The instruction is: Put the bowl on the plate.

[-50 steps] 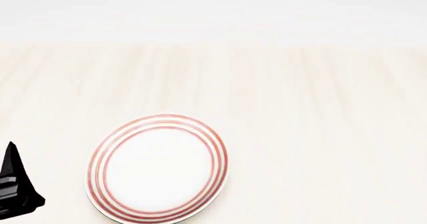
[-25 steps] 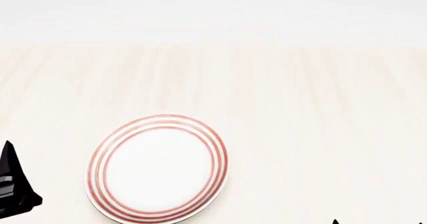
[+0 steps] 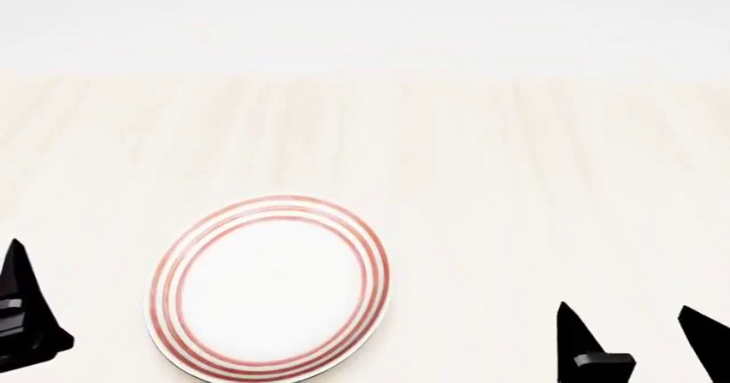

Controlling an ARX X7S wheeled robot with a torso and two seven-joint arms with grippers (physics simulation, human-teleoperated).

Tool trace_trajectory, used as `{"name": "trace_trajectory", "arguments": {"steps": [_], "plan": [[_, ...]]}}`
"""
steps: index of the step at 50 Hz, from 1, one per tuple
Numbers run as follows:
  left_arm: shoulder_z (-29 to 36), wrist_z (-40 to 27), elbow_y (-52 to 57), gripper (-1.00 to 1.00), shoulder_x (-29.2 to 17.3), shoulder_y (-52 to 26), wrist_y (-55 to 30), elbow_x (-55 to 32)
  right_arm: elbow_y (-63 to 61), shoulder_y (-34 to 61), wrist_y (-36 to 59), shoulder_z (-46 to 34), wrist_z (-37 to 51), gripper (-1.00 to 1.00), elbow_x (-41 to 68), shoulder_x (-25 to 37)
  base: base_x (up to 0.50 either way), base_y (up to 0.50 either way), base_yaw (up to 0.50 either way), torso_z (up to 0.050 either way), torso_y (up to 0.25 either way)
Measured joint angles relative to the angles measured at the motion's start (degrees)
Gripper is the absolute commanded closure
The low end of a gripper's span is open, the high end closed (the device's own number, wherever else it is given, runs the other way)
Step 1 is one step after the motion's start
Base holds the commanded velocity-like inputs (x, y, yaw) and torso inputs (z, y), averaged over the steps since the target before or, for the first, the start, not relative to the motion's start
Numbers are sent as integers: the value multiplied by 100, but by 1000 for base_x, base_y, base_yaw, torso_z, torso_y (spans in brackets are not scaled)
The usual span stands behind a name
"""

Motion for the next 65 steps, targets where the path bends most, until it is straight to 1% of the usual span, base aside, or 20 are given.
{"name": "trace_trajectory", "arguments": {"steps": [9,18,27,37,44,50,65], "plan": [[47,-27,-20,-100,-25,-1,11,-18,131,115,285,-713,-1181,-100,-1154,-259,0,0,0,0,0],[65,-56,-15,-100,-53,11,20,-56,182,119,321,-1406,-2066,-100,-1995,-355,0,0,0,0,0],[74,-88,-7,-100,-86,22,32,-102,251,91,258,-1907,-2585,-100,-2507,-326,0,0,0,0,0],[82,-123,-1,-100,-123,32,46,-156,340,-36,141,-2223,-2910,-100,-2890,-208,0,0,0,0,0],[47,-132,-10,-100,-154,41,55,-227,749,-682,-636,-2544,-3707,-100,-3920,26,0,0,0,0,0],[19,-152,-4,-100,-177,29,45,-293,980,-1011,-1044,-2752,-4125,-100,-4513,150,0,0,0,0,0],[-14,-216,28,-100,-221,25,27,-405,1235,-1300,-1469,-3057,-4593,-100,-5107,282,0,0,0,0,0]]}}
